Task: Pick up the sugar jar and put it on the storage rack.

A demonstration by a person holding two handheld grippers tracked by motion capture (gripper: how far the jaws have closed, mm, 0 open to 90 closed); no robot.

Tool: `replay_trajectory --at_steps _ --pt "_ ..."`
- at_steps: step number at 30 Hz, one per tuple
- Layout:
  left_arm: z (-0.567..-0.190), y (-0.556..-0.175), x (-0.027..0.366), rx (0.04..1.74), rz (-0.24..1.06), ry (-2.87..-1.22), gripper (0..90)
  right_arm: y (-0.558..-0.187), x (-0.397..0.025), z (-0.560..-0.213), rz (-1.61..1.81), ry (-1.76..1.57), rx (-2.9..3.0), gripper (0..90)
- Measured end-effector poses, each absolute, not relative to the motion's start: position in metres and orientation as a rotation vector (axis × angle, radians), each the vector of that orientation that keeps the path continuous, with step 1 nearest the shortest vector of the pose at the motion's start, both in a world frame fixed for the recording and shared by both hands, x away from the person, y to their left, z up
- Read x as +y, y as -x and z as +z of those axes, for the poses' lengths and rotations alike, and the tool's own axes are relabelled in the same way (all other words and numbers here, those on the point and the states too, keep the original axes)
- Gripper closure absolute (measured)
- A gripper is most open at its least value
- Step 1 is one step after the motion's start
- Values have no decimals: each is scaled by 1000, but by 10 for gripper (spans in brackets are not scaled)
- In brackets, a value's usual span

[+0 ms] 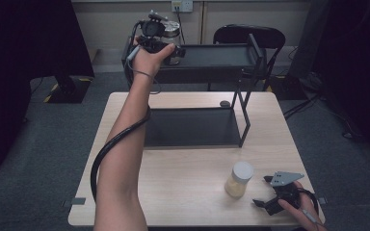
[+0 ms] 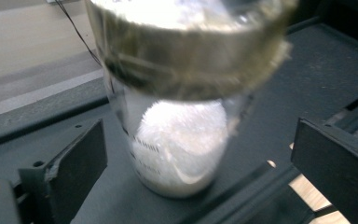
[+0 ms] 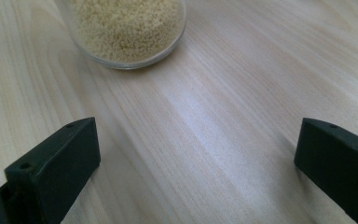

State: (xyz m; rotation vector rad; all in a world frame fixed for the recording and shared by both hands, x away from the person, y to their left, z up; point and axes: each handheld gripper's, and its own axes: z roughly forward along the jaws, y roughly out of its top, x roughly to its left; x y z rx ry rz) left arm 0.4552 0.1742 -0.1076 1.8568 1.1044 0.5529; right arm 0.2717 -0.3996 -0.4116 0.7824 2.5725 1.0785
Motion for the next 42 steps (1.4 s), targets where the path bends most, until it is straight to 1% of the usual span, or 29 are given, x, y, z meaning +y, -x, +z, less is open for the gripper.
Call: replay_trajectory --at_steps 10,19,42 --pt "-116 -431 181 1052 537 -1829 7 -272 -400 -412 1079 -782 2572 0" --pt "-135 -415 184 986 516 -1814 7 -272 -400 -412 1079 -782 2572 0" --pt "-177 -401 186 959 483 -1811 9 -272 -400 -412 1081 -782 2570 0"
